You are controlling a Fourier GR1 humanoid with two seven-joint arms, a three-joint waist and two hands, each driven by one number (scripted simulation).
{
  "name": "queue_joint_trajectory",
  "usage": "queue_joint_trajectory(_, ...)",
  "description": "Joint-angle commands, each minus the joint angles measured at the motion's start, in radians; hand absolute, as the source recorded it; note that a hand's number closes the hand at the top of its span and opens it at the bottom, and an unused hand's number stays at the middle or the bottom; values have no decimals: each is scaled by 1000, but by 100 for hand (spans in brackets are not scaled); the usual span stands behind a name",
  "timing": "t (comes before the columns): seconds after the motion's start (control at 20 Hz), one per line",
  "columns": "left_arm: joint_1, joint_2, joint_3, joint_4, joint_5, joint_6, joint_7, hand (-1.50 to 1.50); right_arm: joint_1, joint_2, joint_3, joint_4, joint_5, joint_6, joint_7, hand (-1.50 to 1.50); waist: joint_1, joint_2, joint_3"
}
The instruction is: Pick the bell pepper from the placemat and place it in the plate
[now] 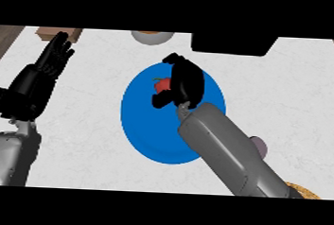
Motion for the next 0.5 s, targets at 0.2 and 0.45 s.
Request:
queue_joint_trajectory(0.2,-91,13,13,54,-2,-9,27,0,-71,0,24,159,-261,-240,-233,-150,13,8,1)
queue_joint_trajectory(0.45,-16,8,27,28,16,-25,-16,0,-91,0,-34,153,-328,-393,-342,-150,3,3,0)
